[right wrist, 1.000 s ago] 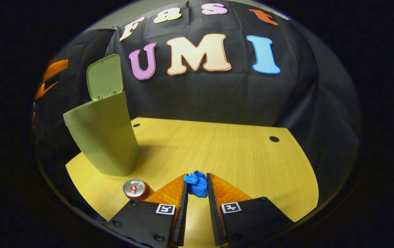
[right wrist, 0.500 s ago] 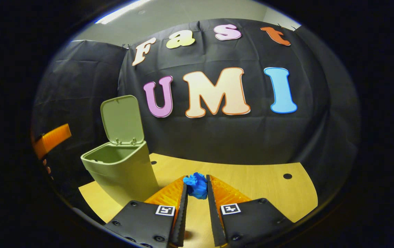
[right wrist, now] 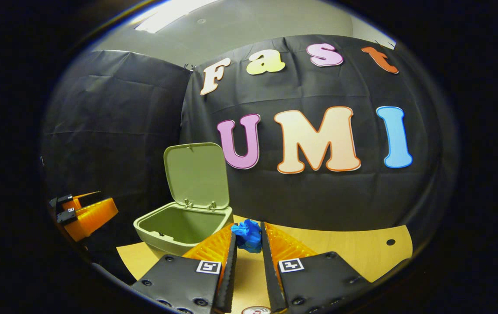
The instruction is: Press the lid of the desktop garbage bin to open it, pick up the crumpled paper on the desktop and throw it into the bin, then pick up the pop can on the desktop and drop it into the bin, and finally close the garbage bin lid.
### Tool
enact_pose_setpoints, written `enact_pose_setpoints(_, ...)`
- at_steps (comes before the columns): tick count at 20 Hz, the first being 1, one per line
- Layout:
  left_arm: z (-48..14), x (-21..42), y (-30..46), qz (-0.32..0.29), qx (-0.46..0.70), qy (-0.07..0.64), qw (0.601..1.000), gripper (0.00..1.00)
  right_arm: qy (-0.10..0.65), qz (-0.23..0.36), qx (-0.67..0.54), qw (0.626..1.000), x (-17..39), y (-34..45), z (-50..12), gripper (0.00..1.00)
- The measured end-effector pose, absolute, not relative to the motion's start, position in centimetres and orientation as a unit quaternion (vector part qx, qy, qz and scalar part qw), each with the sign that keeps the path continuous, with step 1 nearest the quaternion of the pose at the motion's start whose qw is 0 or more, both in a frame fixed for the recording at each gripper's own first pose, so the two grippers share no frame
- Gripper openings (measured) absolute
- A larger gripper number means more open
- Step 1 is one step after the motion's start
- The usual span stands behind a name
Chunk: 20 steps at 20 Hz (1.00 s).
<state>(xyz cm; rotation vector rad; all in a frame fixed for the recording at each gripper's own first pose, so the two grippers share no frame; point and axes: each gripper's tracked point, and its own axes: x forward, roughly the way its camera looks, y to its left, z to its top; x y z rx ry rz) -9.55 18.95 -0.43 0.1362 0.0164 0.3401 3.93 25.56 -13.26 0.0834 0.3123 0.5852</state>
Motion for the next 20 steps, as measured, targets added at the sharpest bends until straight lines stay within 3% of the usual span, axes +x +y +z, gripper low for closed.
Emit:
enact_pose_setpoints(12, -1.7, -11.2, 23.5, 0.182, 0.075, 0.031, 0.98, 0.93, 0.165, 0.344, 0.029, 0.924, 3.3, 36.2, -16.6, 0.34)
enact_pose_setpoints(17, -1.8, -10.5, 23.4, 0.173, 0.077, 0.03, 0.981, 0.93, 0.14, 0.328, 0.016, 0.934, 4.1, 36.3, -16.6, 0.99)
enact_pose_setpoints(20, -1.6, -9.8, 22.6, 0.165, 0.074, 0.027, 0.983, 0.93, 0.123, 0.313, 0.018, 0.942, 4.3, 34.4, -15.4, 0.99)
